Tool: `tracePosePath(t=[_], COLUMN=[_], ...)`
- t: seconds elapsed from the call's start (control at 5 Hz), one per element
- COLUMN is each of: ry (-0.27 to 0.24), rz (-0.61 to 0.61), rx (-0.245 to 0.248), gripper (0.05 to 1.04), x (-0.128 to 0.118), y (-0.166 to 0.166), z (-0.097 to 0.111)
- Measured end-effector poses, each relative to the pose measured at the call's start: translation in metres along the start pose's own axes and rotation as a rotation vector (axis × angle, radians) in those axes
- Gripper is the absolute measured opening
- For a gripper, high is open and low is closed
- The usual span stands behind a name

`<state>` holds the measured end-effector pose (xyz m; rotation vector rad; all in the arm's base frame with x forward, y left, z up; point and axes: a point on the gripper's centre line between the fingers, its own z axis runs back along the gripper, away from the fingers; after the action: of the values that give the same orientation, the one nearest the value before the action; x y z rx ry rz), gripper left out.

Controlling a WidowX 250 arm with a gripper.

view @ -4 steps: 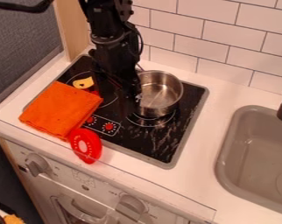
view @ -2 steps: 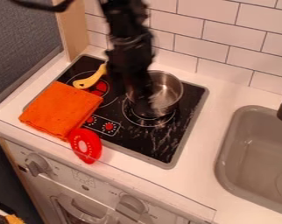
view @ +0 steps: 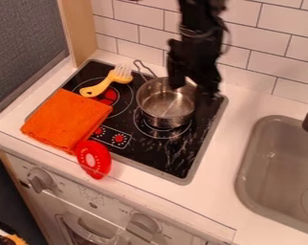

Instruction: Move the silver pot on the top of the orange towel

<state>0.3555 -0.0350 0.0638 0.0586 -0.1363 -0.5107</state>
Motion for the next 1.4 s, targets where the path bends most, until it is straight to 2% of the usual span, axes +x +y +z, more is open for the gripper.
tracePosePath(t=[0.2,0.4,0.6,0.8,1.0,1.2,1.4], ry=[0.034,0.069,0.085,0.103,0.130,0.135,0.138], rz=[0.072,0.142,0.210,0.244,0.267,0.275,0.270], rx=[0.036,0.027,0.016,-0.005,-0.016,-0.029,-0.034], gripper=[1.001,1.001,0.956,0.804,0.493,0.232,0.100], x=[0.011,0.005,-0.002,-0.005,-0.009,-0.009,-0.009], y=[0.005,0.005,0.012,0.009,0.006,0.004,0.003], z=[-0.019,-0.032,-0.034,-0.042,-0.051,-0.053,-0.055])
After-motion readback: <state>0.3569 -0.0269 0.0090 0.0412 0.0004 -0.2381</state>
